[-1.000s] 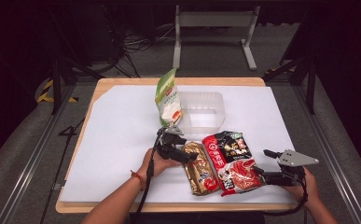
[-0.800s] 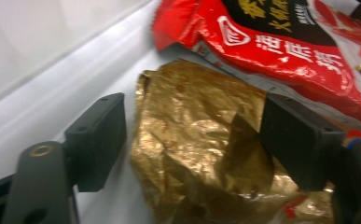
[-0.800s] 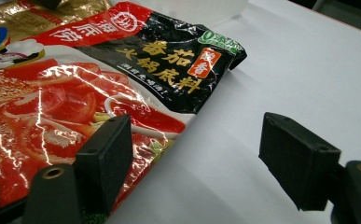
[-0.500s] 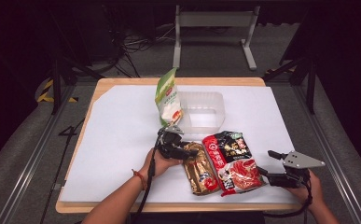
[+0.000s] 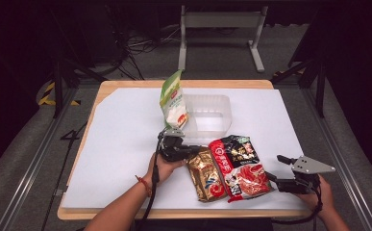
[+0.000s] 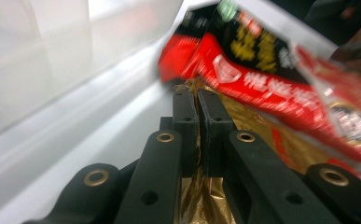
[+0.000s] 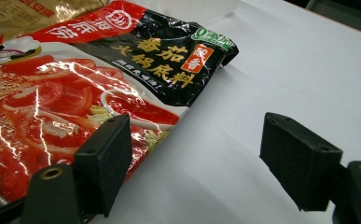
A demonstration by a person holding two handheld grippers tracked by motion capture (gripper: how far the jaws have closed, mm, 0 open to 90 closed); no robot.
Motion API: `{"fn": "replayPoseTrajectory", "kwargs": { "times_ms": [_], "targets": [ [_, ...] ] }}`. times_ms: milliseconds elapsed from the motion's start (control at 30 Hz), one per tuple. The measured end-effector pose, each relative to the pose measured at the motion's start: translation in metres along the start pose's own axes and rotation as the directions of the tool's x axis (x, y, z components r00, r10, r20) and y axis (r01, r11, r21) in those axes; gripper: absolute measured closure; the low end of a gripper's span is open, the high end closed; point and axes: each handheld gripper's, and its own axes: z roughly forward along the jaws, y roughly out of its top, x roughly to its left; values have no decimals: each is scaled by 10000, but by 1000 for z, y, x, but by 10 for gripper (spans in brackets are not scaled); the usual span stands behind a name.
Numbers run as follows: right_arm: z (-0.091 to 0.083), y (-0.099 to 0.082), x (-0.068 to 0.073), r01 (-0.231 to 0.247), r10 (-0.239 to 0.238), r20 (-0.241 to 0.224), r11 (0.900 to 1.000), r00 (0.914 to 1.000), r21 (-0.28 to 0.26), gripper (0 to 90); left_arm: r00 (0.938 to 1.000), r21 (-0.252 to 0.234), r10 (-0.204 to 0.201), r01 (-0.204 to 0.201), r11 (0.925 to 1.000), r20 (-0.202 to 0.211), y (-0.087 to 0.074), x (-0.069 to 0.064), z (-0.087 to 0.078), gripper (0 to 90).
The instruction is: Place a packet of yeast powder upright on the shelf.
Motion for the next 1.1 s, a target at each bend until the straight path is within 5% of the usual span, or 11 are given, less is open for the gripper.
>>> {"fn": "replayPoseTrajectory", "kwargs": {
  "times_ms": [233,700,733,800,900,967,1000,1100],
  "targets": [
    [-1,-2,-2,-146,146,-10,9999,9999,17,249,9997,-1680,95,-54,9858,240,12,-15,-36,880],
    [-1,-1,-2,-135,135,22,9999,9999,-12,244,9969,-3382,254,10,9411,739,25,-37,-81,887],
    [-1,-1,-2,-133,133,29,9999,9999,-5,244,9975,-3653,207,53,9309,671,27,-40,-87,887],
    [-1,-1,-2,-131,131,37,9999,9999,5,242,9975,-3747,231,37,9271,669,28,-40,-90,888],
    [0,-2,-2,-87,86,58,9999,9999,59,240,9994,-4178,-52,194,9083,353,32,-39,-98,888],
    [0,-2,-2,-81,80,74,9999,9999,77,238,9996,-4266,-92,204,9042,282,33,-38,-99,888],
    [0,-2,-2,-62,61,85,9999,9999,80,237,9993,-4495,-326,368,8925,171,35,-35,-101,888],
    [1,-2,-2,-55,54,118,9999,9999,94,236,9986,-4683,-526,423,8825,-90,40,-32,-102,888]
  ]
}}
